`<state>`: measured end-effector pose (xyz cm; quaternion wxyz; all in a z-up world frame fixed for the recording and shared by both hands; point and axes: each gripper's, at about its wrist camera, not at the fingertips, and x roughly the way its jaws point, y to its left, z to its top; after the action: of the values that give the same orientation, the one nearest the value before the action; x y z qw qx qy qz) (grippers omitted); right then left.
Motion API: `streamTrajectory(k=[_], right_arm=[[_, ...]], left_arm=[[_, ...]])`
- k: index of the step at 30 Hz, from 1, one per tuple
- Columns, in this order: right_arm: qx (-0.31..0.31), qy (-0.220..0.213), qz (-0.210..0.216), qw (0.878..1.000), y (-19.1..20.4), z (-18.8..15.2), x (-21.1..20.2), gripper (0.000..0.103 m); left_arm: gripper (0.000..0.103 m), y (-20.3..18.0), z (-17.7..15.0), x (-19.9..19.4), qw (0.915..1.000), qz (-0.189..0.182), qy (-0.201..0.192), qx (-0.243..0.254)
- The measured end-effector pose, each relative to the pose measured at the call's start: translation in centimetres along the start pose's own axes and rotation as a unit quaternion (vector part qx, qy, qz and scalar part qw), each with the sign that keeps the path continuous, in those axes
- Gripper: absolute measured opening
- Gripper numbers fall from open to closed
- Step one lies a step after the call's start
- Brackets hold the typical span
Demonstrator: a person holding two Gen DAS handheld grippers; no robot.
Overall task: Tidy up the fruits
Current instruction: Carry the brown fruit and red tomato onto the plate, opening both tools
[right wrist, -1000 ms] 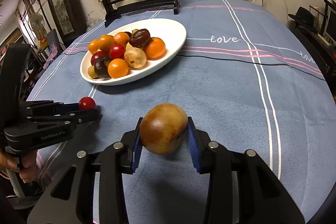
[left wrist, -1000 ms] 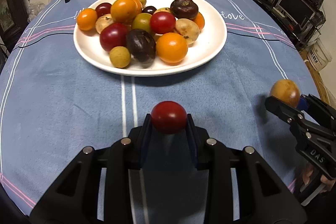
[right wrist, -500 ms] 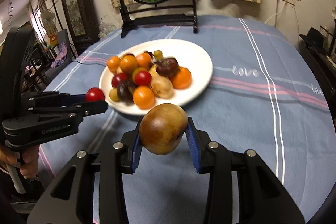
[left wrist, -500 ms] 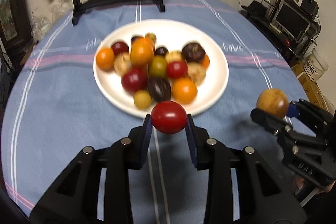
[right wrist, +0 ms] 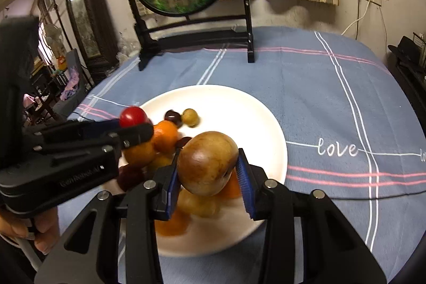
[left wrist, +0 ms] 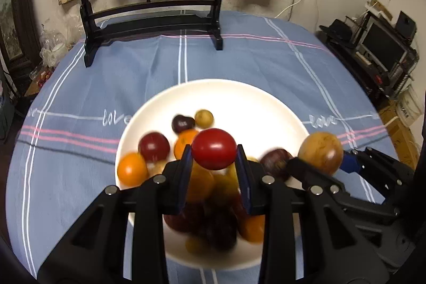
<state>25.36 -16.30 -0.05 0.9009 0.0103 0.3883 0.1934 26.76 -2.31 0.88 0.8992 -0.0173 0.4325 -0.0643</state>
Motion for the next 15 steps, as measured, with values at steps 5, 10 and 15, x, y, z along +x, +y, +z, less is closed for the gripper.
streamTrajectory(k=[5, 10, 15], right_arm=[[-0.020, 0.005, -0.030, 0.999, 0.0, 0.9, 2.3, 0.040], [-0.040, 0.022, -0.046, 0.998, 0.3, 1.2, 3.6, 0.059], [-0.044, 0.013, -0.042, 0.998, 0.4, 0.7, 2.6, 0.063]], left_arm=[[0.033, -0.3, 1.4, 2.4, 0.9995, 0.026, 0.007, 0.012], [0.047, -0.6, 1.7, 3.5, 0.9991, 0.039, 0.011, 0.012], [0.073, -0.6, 1.2, 2.1, 0.9990, 0.043, -0.005, 0.015]])
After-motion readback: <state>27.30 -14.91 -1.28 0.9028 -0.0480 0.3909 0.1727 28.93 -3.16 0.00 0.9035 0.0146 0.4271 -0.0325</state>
